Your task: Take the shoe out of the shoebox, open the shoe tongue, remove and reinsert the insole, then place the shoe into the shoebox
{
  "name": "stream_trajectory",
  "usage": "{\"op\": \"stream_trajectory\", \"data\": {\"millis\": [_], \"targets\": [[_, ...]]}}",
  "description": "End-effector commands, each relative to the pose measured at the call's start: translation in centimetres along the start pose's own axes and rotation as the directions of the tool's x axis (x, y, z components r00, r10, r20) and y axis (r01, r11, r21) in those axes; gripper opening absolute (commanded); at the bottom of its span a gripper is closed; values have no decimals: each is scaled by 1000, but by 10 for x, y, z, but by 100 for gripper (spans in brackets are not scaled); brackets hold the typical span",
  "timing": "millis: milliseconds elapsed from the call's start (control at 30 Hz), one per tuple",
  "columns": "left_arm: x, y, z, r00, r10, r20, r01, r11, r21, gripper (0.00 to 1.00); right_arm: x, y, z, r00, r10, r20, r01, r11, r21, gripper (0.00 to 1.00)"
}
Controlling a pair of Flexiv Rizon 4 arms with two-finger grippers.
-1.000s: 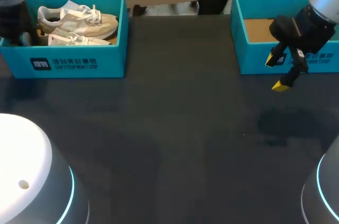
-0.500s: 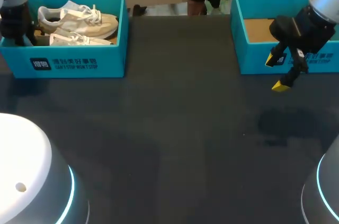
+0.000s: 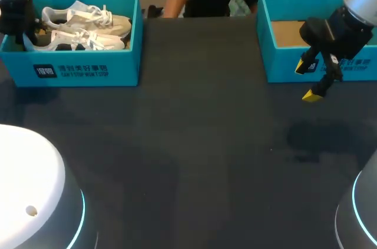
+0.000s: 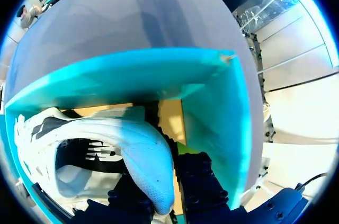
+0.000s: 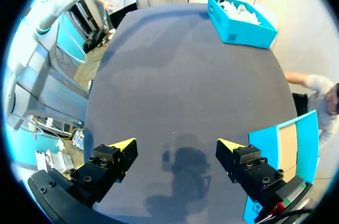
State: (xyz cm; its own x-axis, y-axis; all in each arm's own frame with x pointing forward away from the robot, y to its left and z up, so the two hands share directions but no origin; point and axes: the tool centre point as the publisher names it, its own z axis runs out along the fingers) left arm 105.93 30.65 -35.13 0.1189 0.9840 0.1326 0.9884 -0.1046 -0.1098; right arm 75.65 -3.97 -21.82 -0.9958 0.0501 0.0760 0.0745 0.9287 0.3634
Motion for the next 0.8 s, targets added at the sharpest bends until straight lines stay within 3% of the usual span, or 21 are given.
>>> {"op": "stream_trajectory", "data": {"millis": [33, 800], "targets": [[7, -3, -28, 1000, -4, -1, 4, 1000, -2, 0, 0, 0, 1, 1000, 0, 0, 0, 1000, 2, 100], [46, -7, -136, 996, -87, -12, 87, 996, -10, 0, 0, 0, 1, 1000, 0, 0, 0, 1000, 2, 100]]}}
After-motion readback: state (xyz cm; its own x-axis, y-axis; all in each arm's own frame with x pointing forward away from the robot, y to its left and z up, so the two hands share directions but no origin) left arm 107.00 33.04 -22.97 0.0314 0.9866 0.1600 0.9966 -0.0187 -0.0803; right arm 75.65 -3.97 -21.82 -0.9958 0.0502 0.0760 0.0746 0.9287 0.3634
